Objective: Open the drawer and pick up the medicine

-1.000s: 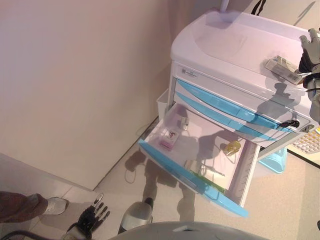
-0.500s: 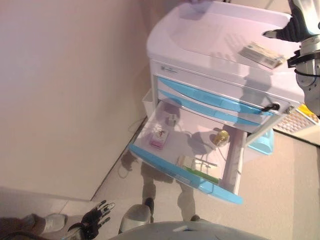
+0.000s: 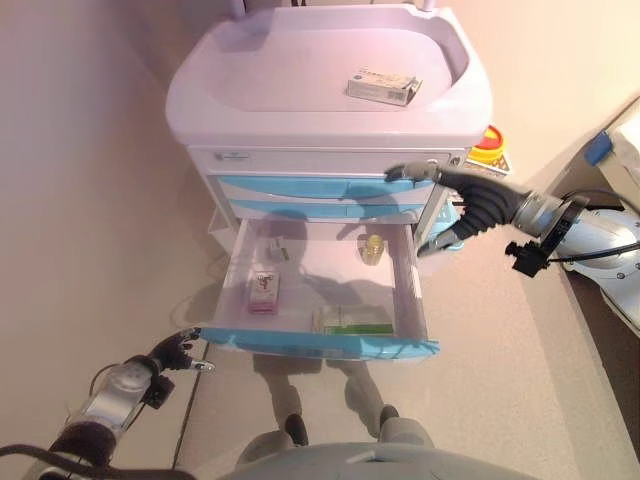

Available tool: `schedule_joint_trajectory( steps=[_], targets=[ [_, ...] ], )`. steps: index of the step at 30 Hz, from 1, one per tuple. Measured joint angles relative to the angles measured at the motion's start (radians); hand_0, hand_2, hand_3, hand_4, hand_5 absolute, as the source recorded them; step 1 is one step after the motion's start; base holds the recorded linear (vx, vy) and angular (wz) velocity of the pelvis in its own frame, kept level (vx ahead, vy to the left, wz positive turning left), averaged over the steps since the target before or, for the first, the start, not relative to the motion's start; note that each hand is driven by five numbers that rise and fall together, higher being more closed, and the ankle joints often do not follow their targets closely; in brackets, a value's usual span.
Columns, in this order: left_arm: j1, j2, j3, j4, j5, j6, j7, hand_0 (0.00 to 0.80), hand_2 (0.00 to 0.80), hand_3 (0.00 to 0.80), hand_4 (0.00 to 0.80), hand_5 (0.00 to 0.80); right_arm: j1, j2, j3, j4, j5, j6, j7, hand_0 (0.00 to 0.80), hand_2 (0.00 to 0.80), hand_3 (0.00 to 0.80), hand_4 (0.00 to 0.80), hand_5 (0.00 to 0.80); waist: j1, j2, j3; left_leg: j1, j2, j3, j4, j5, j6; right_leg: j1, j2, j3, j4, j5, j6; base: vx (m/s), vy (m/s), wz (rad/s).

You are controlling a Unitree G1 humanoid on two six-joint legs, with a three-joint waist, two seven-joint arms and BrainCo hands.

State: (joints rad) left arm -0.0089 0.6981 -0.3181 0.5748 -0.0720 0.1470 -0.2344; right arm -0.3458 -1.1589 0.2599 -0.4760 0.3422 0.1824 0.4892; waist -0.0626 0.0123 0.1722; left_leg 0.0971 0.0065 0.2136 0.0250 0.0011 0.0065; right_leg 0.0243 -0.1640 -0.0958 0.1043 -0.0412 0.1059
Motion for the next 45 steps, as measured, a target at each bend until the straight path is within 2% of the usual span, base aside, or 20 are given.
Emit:
schedule_joint_trajectory(
  steps=[4,7,11,13,16,19,24,29,32,35,38,41,45],
  targets=[
    [-0.026,0.000,-0.044,0.031,0.052,0.015,0.000,0.000,0.000,0.000,0.000,0.000,0.074,0.057,0.024,0.006,0.030,0.073,0.063,0.000,0.000,0.000,0.000,0.000,-0.011,-0.002,-0.001,0.000,0.003,0.006,-0.002,0.001,-0.002,-0.002,0.003,0.001,-0.001,0.001,-0.001,-0.049,-0.031,-0.04],
    [-0.045,-0.006,-0.084,0.050,0.116,0.061,-0.015,0.000,0.000,0.000,0.000,0.000,0.121,0.080,0.021,0.032,0.013,0.126,0.067,0.000,0.000,0.000,0.000,0.000,-0.028,-0.003,0.000,0.005,0.003,0.014,-0.006,0.001,-0.002,-0.003,0.004,0.007,-0.002,0.001,-0.001,-0.038,-0.046,-0.06],
    [-0.048,-0.046,-0.103,0.108,0.154,0.129,-0.016,0.000,0.000,0.000,0.000,0.000,0.240,0.102,-0.066,0.089,-0.057,0.143,0.064,0.000,0.000,0.000,0.000,0.000,-0.040,-0.008,0.003,0.013,0.005,0.039,-0.020,0.001,-0.004,-0.017,0.010,0.031,-0.004,0.002,-0.001,-0.034,-0.055,-0.19],
    [-0.034,-0.070,-0.115,0.152,0.151,0.151,0.010,0.000,0.000,0.000,0.000,0.000,0.286,0.127,-0.108,0.109,-0.088,0.143,0.063,0.000,0.000,0.000,0.000,0.000,-0.060,-0.014,0.006,0.013,0.007,0.047,-0.022,0.001,-0.006,-0.021,0.013,0.038,-0.007,0.003,-0.001,-0.034,-0.061,-0.15],
    [-0.020,-0.154,-0.113,0.206,0.118,0.157,0.058,0.000,0.000,0.000,0.000,0.000,0.337,0.145,-0.159,0.117,-0.117,0.135,0.064,0.000,0.000,0.000,0.000,0.000,-0.075,-0.027,0.016,0.013,0.013,0.057,-0.029,0.003,-0.009,-0.020,0.021,0.046,-0.028,0.019,-0.004,-0.034,-0.045,-0.12],
    [-0.003,-0.234,-0.069,0.284,0.089,0.149,0.124,0.000,0.000,0.000,0.000,0.000,0.379,0.168,-0.219,0.112,-0.119,0.109,0.064,0.000,0.000,0.000,0.000,0.000,-0.076,-0.045,0.027,0.013,0.017,0.059,-0.031,0.004,-0.012,-0.018,0.026,0.047,-0.037,0.022,-0.006,-0.008,-0.011,-0.02],
    [0.021,-0.239,-0.028,0.394,0.091,0.124,0.177,0.000,0.000,0.000,0.000,0.000,0.380,0.170,-0.279,0.112,-0.118,0.075,0.034,0.000,0.000,0.000,0.000,0.000,-0.075,-0.037,0.035,0.013,0.022,0.061,-0.035,0.005,-0.015,-0.014,0.032,0.047,-0.051,0.025,-0.010,0.000,0.000,0.00],
    [0.050,-0.243,-0.009,0.432,0.092,0.124,0.185,0.000,0.000,0.000,0.000,0.000,0.381,0.170,-0.309,0.113,-0.125,0.063,-0.025,0.000,0.000,0.000,0.000,0.000,-0.076,-0.022,0.042,0.013,0.025,0.061,-0.037,0.007,-0.018,-0.014,0.035,0.046,-0.052,0.026,-0.011,0.000,0.000,0.00],
    [0.051,-0.247,0.001,0.431,0.102,0.110,0.179,0.000,0.000,0.000,0.000,0.000,0.393,0.170,-0.341,0.117,-0.150,0.090,-0.021,0.000,0.000,0.000,0.000,0.000,-0.077,-0.022,0.042,0.014,0.026,0.061,-0.041,0.008,-0.020,-0.014,0.037,0.045,-0.053,0.027,-0.012,-0.003,-0.013,0.00],
    [0.048,-0.248,-0.004,0.411,0.163,0.108,0.159,0.000,0.000,0.000,0.000,0.000,0.437,0.170,-0.352,0.155,-0.323,0.137,0.025,0.000,0.000,0.000,0.000,0.000,-0.076,-0.024,0.042,0.014,0.027,0.061,-0.042,0.009,-0.021,-0.014,0.038,0.045,-0.051,0.027,-0.012,-0.018,-0.044,0.01],
    [0.044,-0.231,-0.046,0.341,0.225,0.108,0.158,0.000,0.000,0.000,0.000,0.000,0.495,0.157,-0.357,0.263,-0.400,0.223,0.029,0.000,0.000,0.000,0.000,0.000,-0.083,-0.030,0.045,0.014,0.027,0.061,-0.042,0.009,-0.021,-0.014,0.039,0.045,-0.051,0.029,-0.013,0.008,-0.057,-0.01],
    [0.038,-0.186,-0.081,0.248,0.267,0.112,0.137,0.000,0.000,0.000,0.000,0.000,0.531,0.165,-0.367,0.397,-0.433,0.282,0.037,0.000,0.000,0.000,0.000,0.000,-0.084,-0.039,0.049,0.017,0.029,0.064,-0.042,0.009,-0.022,-0.014,0.040,0.048,-0.051,0.030,-0.014,0.011,-0.077,-0.04],
    [0.013,-0.096,-0.092,0.089,0.312,0.119,0.065,0.000,0.000,0.000,0.000,0.000,0.562,0.218,-0.365,0.575,-0.439,0.301,0.037,0.000,0.000,0.000,0.000,0.000,-0.080,-0.055,0.059,0.022,0.032,0.068,-0.044,0.011,-0.024,-0.013,0.043,0.053,-0.052,0.030,-0.014,0.002,-0.067,-0.04]
  ],
)
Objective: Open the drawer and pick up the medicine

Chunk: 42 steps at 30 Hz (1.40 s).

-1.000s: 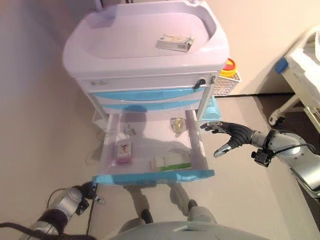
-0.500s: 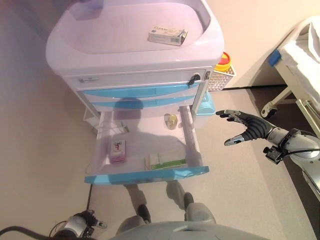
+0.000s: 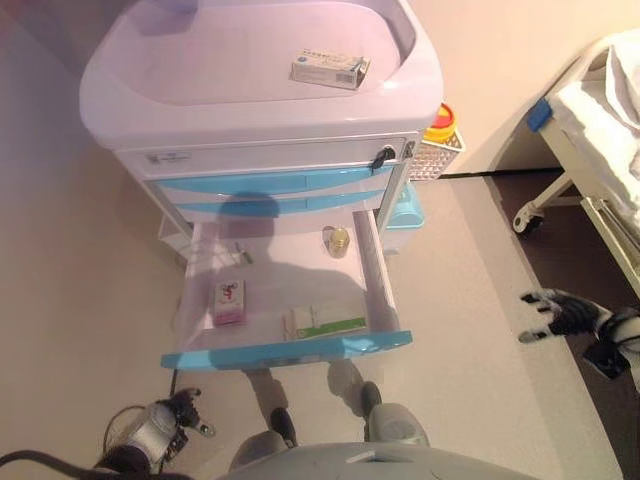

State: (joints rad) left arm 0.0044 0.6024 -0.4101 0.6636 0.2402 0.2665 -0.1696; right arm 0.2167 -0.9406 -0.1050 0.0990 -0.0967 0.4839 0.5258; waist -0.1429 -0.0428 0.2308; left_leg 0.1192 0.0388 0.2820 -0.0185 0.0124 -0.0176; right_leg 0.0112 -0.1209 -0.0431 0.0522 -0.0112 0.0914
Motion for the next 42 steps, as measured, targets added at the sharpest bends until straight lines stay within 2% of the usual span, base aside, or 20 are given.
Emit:
schedule_joint_trajectory(
  steps=[3,8,15,20,24,27,32,35,37,41,42],
  targets=[
    [-0.018,0.075,-0.041,-0.076,0.027,0.029,-0.068,0.000,0.000,0.000,0.000,0.000,-0.010,0.075,0.037,0.172,-0.007,0.000,-0.032,0.000,0.000,0.000,0.000,0.000,0.004,-0.014,0.007,0.002,0.006,0.003,0.000,0.002,-0.004,0.000,0.001,0.002,-0.001,0.000,-0.001,0.000,-0.065,-0.03],
    [-0.075,0.135,-0.093,-0.210,0.033,0.056,-0.152,0.000,0.000,0.000,0.000,0.000,-0.031,0.195,0.164,0.388,-0.010,0.006,-0.051,0.000,0.000,0.000,0.000,0.000,0.026,-0.019,0.010,0.003,0.011,-0.001,0.000,0.005,-0.008,0.007,0.013,-0.001,-0.011,0.010,-0.011,0.004,-0.039,0.01],
    [-0.241,0.122,-0.165,-0.259,0.007,0.083,-0.195,0.000,0.000,0.000,0.000,0.000,-0.113,0.379,0.321,0.620,0.068,-0.033,-0.118,0.000,0.000,0.000,0.000,0.000,0.034,-0.017,0.012,0.009,0.010,-0.003,-0.001,0.006,-0.008,0.018,0.009,-0.004,-0.019,0.011,-0.011,0.001,-0.004,0.01],
    [-0.312,0.090,-0.184,-0.291,-0.061,0.114,-0.165,0.000,0.000,0.000,0.000,0.000,-0.109,0.431,0.399,0.643,0.099,-0.106,-0.184,0.000,0.000,0.000,0.000,0.000,0.021,0.000,0.021,0.009,0.007,-0.003,-0.001,0.006,-0.007,0.017,0.010,-0.002,-0.013,0.012,-0.011,-0.007,0.028,0.00],
    [-0.376,0.069,-0.184,-0.282,-0.149,0.144,-0.112,0.000,0.000,0.000,0.000,0.000,-0.097,0.437,0.458,0.560,0.117,-0.176,-0.171,0.000,0.000,0.000,0.000,0.000,-0.003,0.020,0.032,0.011,0.005,0.001,0.000,0.005,-0.006,0.012,0.010,0.004,-0.003,0.012,-0.011,-0.010,0.068,-0.03],
    [-0.445,0.035,-0.184,-0.180,-0.216,0.146,-0.063,0.000,0.000,0.000,0.000,0.000,-0.090,0.410,0.477,0.521,0.154,-0.199,-0.173,0.000,0.000,0.000,0.000,0.000,-0.028,0.034,0.040,0.012,0.003,0.007,0.003,0.004,-0.005,0.009,0.008,0.010,0.003,0.012,-0.011,-0.047,0.094,-0.07],
    [-0.531,0.017,-0.182,0.001,-0.304,0.133,0.002,0.000,0.000,0.000,0.000,0.000,-0.061,0.338,0.495,0.403,0.216,-0.229,-0.169,0.000,0.000,0.000,0.000,0.000,-0.087,0.062,0.058,0.008,0.003,0.057,0.004,0.003,-0.004,-0.036,0.013,0.063,0.026,0.011,-0.010,-0.021,0.105,-0.28],
    [-0.600,0.023,-0.183,0.124,-0.330,0.088,0.044,0.000,0.000,0.000,0.000,0.000,-0.046,0.293,0.494,0.347,0.264,-0.274,-0.167,0.000,0.000,0.000,0.000,0.000,-0.127,0.072,0.083,-0.015,0.002,0.084,0.026,-0.003,0.000,-0.080,0.014,0.093,0.057,0.009,-0.007,-0.093,0.100,-0.27],
    [-0.666,0.042,-0.184,0.175,-0.348,0.065,0.067,0.000,0.000,0.000,0.000,0.000,-0.050,0.271,0.493,0.323,0.307,-0.299,-0.169,0.000,0.000,0.000,0.000,0.000,-0.151,0.067,0.112,-0.053,-0.002,0.094,0.063,-0.012,0.005,-0.123,0.012,0.110,0.088,0.007,-0.004,-0.126,0.101,-0.20],
    [-0.800,0.086,-0.199,0.240,-0.370,0.032,0.088,0.000,0.000,0.000,0.000,0.000,-0.077,0.245,0.467,0.306,0.392,-0.353,-0.183,0.000,0.000,0.000,0.000,0.000,-0.178,0.043,0.178,-0.116,0.014,0.125,0.146,-0.040,0.009,-0.192,0.015,0.146,0.137,0.008,-0.001,-0.095,0.110,-0.22],
    [-0.838,0.094,-0.215,0.264,-0.376,0.028,0.092,0.000,0.000,0.000,0.000,0.000,-0.080,0.236,0.462,0.294,0.407,-0.365,-0.189,0.000,0.000,0.000,0.000,0.000,-0.186,0.040,0.195,-0.132,0.013,0.126,0.165,-0.053,0.002,-0.205,0.015,0.151,0.146,0.007,-0.004,-0.097,0.125,-0.17]
  ],
)
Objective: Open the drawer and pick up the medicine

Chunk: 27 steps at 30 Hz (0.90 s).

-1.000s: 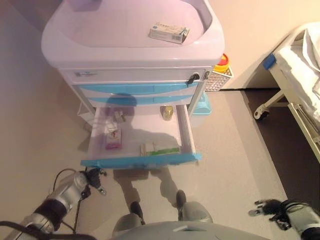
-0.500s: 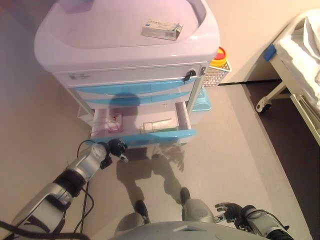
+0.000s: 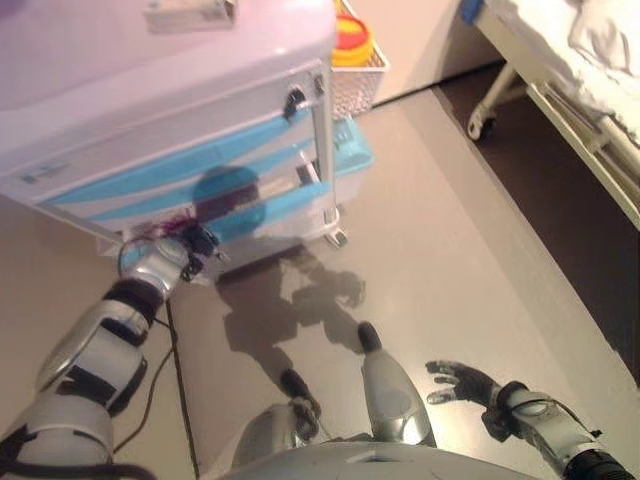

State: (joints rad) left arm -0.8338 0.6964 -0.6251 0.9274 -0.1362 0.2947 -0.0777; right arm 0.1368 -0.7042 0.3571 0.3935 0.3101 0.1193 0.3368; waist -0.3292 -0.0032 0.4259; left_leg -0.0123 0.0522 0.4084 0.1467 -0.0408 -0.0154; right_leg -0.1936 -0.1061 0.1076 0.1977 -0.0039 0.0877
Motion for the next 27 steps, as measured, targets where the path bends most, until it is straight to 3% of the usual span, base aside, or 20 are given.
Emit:
schedule_joint_trajectory(
  steps=[3,9,15,19,22,27],
  targets=[
    [-0.096,0.031,-0.014,0.062,-0.042,-0.014,0.007,0.000,0.000,0.000,0.000,0.000,-0.018,-0.019,-0.006,-0.005,0.054,-0.038,-0.006,0.000,0.000,0.000,0.000,0.000,-0.022,-0.004,0.040,-0.063,0.012,0.002,0.067,-0.027,0.004,-0.049,0.006,0.025,0.014,0.015,0.002,-0.139,0.079,-0.20],
    [-0.192,0.019,-0.018,0.176,-0.105,-0.014,0.016,0.000,0.000,0.000,0.000,0.000,-0.031,-0.016,0.015,0.002,0.067,-0.101,-0.008,0.000,0.000,0.000,0.000,0.000,-0.050,-0.008,0.092,-0.115,0.037,-0.001,0.154,-0.071,0.003,-0.073,0.021,0.046,0.015,0.033,-0.001,-0.065,0.024,-0.14],
    [-0.182,-0.020,-0.011,0.179,-0.190,-0.015,-0.032,0.000,0.000,0.000,0.000,0.000,-0.036,-0.002,0.037,0.003,0.073,-0.141,-0.008,0.000,0.000,0.000,0.000,0.000,-0.030,-0.007,0.092,-0.127,0.036,-0.036,0.163,-0.073,0.008,-0.074,0.021,0.035,0.021,0.035,-0.001,-0.023,-0.035,0.04],
    [-0.063,-0.046,0.018,0.029,-0.280,-0.014,-0.084,0.000,0.000,0.000,0.000,0.000,-0.038,0.027,0.033,0.002,0.072,-0.143,-0.012,0.000,0.000,0.000,0.000,0.000,-0.007,-0.007,0.092,-0.109,0.036,-0.055,0.158,-0.072,0.009,-0.042,0.014,0.013,0.010,0.034,-0.002,-0.040,-0.104,0.14],
    [0.082,-0.079,0.095,-0.109,-0.357,-0.013,-0.113,0.000,0.000,0.000,0.000,0.000,-0.038,0.048,0.019,0.005,0.061,-0.137,-0.027,0.000,0.000,0.000,0.000,0.000,0.027,-0.006,0.092,-0.102,0.031,-0.064,0.139,-0.064,0.009,-0.034,0.007,-0.002,0.006,0.034,-0.002,-0.017,-0.110,0.12],
    [0.407,-0.173,0.139,-0.290,-0.492,-0.004,-0.187,0.000,0.000,0.000,0.000,0.000,-0.038,0.105,-0.013,0.018,0.049,-0.098,-0.031,0.000,0.000,0.000,0.000,0.000,0.096,-0.001,0.089,-0.035,0.017,-0.119,0.051,-0.017,-0.009,0.048,-0.002,-0.066,-0.061,0.041,-0.013,0.033,-0.109,0.32]
  ],
)
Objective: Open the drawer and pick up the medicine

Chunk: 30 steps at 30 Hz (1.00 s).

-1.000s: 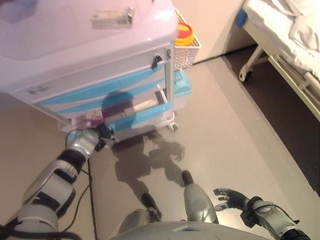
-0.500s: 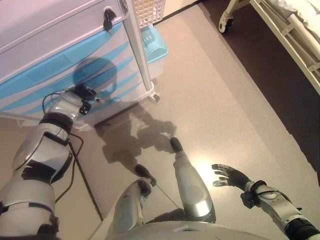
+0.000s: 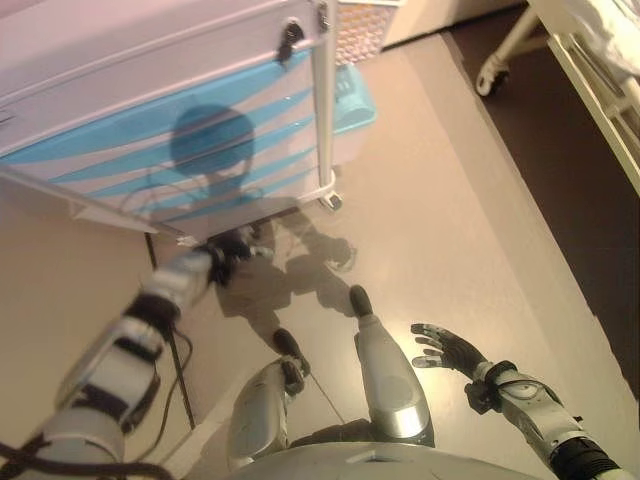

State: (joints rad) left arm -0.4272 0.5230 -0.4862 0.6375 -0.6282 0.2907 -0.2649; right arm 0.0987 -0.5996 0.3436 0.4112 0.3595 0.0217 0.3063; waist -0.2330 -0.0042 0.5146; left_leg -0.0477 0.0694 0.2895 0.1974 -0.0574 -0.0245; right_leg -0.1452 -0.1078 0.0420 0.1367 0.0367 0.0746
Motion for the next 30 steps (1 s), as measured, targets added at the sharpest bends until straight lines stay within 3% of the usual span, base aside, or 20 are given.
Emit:
schedule_joint_trajectory(
  steps=[4,11,20,30],
  targets=[
    [0.208,-0.084,0.057,-0.003,-0.031,0.013,-0.025,0.000,0.000,0.000,0.000,0.000,-0.033,0.058,-0.021,0.029,-0.007,0.038,0.003,0.000,0.000,0.000,0.000,0.000,0.071,0.013,-0.024,0.055,-0.007,-0.042,-0.094,0.053,-0.003,0.065,0.003,-0.052,-0.051,0.007,-0.010,0.106,-0.080,0.32],
    [0.418,-0.166,0.153,0.040,-0.071,0.008,-0.135,0.000,0.000,0.000,0.000,0.000,-0.037,0.189,-0.023,0.154,0.037,0.072,0.070,0.000,0.000,0.000,0.000,0.000,0.161,0.037,-0.226,0.129,-0.007,-0.105,-0.208,0.091,-0.017,0.163,0.014,-0.131,-0.136,0.005,-0.016,0.108,-0.062,0.28],
    [0.495,-0.218,0.202,0.134,-0.140,-0.027,-0.210,0.000,0.000,0.000,0.000,0.000,-0.024,0.303,-0.023,0.277,0.192,0.072,0.119,0.000,0.000,0.000,0.000,0.000,0.217,0.036,-0.356,0.159,-0.014,-0.171,-0.275,0.127,-0.019,0.225,0.007,-0.206,-0.186,0.004,-0.014,0.002,-0.024,0.24],
    [0.511,-0.280,0.216,0.255,-0.199,-0.079,-0.233,0.000,0.000,0.000,0.000,0.000,-0.014,0.366,-0.064,0.472,0.371,0.052,0.185,0.000,0.000,0.000,0.000,0.000,0.247,0.031,-0.409,0.162,-0.015,-0.210,-0.290,0.139,-0.021,0.256,0.005,-0.251,-0.203,0.001,-0.010,-0.018,-0.001,0.14]
  ],
)
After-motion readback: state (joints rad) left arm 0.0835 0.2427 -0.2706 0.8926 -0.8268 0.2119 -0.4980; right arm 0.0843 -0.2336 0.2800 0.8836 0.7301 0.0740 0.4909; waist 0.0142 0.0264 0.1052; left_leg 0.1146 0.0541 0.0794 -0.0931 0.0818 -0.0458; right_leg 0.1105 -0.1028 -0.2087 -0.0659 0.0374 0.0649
